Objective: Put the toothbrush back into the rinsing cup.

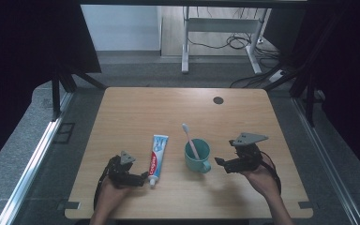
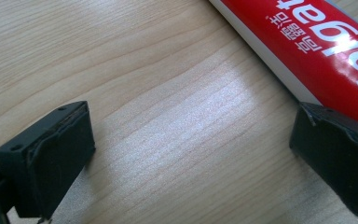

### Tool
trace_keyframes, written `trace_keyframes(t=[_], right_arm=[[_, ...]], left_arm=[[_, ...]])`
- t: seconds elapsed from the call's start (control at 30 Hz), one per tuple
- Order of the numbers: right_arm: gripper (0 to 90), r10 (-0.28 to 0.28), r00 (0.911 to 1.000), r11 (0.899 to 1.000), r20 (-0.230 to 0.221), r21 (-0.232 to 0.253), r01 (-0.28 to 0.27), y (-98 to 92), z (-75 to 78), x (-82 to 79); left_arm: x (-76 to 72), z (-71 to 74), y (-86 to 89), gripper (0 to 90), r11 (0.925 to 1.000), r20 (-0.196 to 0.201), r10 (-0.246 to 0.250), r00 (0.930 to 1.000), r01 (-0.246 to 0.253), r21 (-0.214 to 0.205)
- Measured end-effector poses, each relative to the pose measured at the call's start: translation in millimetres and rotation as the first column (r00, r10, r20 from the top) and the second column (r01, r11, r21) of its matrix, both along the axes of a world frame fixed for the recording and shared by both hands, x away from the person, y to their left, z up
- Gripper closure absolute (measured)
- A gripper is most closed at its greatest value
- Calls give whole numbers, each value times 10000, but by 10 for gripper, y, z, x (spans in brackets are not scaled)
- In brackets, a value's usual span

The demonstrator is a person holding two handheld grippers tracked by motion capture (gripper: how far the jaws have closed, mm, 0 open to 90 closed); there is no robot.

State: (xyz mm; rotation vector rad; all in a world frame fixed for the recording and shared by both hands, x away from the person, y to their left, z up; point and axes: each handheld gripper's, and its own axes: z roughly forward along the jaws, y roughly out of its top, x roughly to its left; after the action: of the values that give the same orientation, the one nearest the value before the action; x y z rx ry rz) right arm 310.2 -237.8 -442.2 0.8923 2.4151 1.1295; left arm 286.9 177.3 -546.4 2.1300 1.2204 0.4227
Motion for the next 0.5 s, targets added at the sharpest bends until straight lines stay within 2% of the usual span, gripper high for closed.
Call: trace_keyframes(t=[0.2, 0.5], right_arm=[[117, -266, 9996, 9996, -61, 49, 266, -104, -54, -42], [123, -699, 9975, 9974, -138, -190, 697, -230, -197, -124]], left_arm=[[0, 3, 5, 0, 10000, -20, -55, 10000, 55, 71], [0, 3, 5, 0, 10000, -14, -47, 10000, 47, 76]])
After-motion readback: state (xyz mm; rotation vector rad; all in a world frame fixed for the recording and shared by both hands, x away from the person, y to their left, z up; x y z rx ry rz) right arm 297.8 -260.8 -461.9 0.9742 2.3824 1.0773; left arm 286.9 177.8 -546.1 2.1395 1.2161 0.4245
